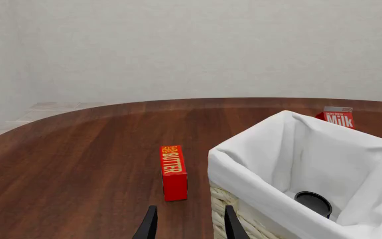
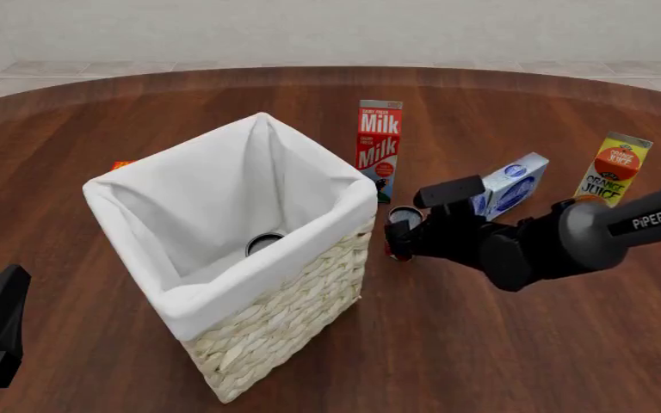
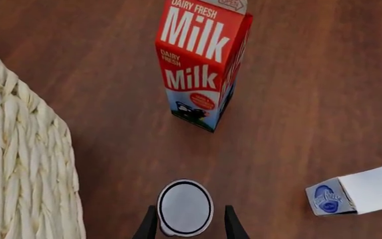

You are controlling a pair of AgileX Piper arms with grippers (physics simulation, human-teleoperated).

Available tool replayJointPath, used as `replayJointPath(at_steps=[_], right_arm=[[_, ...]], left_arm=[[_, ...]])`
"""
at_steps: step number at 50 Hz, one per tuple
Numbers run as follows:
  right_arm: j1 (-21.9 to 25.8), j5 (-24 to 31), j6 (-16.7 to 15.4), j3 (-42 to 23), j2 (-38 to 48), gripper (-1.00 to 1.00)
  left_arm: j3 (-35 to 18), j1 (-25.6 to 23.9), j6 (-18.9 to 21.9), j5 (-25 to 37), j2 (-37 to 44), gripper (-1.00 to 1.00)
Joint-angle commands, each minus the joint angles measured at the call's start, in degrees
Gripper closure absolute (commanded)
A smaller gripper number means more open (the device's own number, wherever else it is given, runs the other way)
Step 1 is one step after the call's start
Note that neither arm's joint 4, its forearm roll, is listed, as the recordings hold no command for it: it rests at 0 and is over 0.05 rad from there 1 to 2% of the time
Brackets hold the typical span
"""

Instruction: Pick up the alphabet soup and the tomato sauce, and put them in the basket.

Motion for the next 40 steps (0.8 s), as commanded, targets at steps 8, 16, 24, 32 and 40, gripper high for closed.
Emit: replayJointPath(at_steps=[8,16,24,32,40], right_arm=[[0.1,-0.1,0.1,-0.1,0.5,-1.0],[-0.1,-0.1,-0.4,0.1,-0.2,1.0],[-0.3,-0.3,-0.6,0.3,-0.5,1.0],[-0.5,0.5,-1.1,0.5,-2.1,1.0],[-1.2,1.5,-1.8,0.5,-4.2,1.0]], left_arm=[[0.0,0.0,0.0,0.0,0.0,-1.0],[0.0,0.0,0.0,0.0,0.0,-1.0],[0.0,0.0,0.0,0.0,0.0,-1.0],[0.0,0.0,0.0,0.0,0.0,-1.0],[0.0,0.0,0.0,0.0,0.0,-1.0]])
